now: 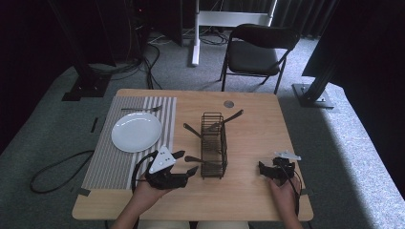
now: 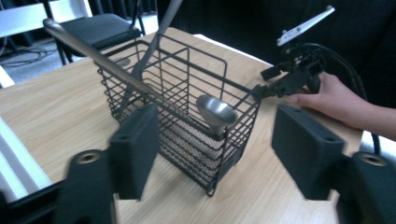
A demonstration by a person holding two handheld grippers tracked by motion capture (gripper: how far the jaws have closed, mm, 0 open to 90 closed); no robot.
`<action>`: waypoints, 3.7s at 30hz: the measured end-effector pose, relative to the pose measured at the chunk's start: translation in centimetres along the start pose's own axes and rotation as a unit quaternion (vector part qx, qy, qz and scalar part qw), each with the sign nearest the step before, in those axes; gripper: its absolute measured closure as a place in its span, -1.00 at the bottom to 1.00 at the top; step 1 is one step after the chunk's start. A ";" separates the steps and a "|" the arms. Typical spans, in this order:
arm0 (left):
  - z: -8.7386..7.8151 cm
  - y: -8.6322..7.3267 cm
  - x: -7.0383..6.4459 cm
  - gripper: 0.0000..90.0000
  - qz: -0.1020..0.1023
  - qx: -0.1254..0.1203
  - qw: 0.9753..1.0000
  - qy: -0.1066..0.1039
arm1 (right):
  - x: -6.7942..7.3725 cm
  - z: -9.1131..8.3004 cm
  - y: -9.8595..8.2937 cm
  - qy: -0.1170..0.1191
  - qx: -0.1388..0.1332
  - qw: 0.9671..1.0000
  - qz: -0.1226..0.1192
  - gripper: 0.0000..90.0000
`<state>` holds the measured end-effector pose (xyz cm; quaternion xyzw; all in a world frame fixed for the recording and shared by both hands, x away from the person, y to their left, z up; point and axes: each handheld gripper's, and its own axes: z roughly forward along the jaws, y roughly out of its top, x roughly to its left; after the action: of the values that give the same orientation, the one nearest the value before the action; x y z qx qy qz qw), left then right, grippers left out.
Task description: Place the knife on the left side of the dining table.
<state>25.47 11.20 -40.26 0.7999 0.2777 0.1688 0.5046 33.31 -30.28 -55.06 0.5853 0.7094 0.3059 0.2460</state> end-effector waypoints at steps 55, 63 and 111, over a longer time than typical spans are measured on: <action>7.0 5.6 0.9 0.86 -0.001 -0.088 0.996 -0.018 | 0.0 0.0 0.0 -0.001 0.000 1.000 0.002 -0.74; 8.2 5.7 1.2 0.86 -0.001 -0.110 0.994 -0.023 | 0.0 0.0 0.0 -0.001 0.000 1.000 0.001 -0.74; -2.3 12.4 1.1 0.86 0.018 -0.149 0.988 -0.020 | 0.0 0.0 0.0 -0.003 0.000 1.000 0.003 -0.74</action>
<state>28.48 9.33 -28.06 0.7235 0.2248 0.2017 0.6207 33.29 -30.26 -55.06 0.5882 0.7069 0.3050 0.2475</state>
